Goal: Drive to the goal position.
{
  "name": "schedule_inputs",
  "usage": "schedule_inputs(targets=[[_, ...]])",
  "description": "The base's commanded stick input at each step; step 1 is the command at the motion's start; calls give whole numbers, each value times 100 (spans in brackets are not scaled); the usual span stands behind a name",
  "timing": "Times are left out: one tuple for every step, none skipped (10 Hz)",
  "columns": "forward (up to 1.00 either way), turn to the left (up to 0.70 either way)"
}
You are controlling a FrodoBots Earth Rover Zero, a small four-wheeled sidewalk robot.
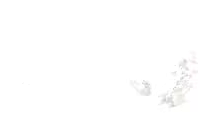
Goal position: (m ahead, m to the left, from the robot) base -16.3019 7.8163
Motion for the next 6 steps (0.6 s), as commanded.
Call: schedule_inputs(targets=[[8,0],[8,0],[8,0],[8,0],[8,0],[8,0]])
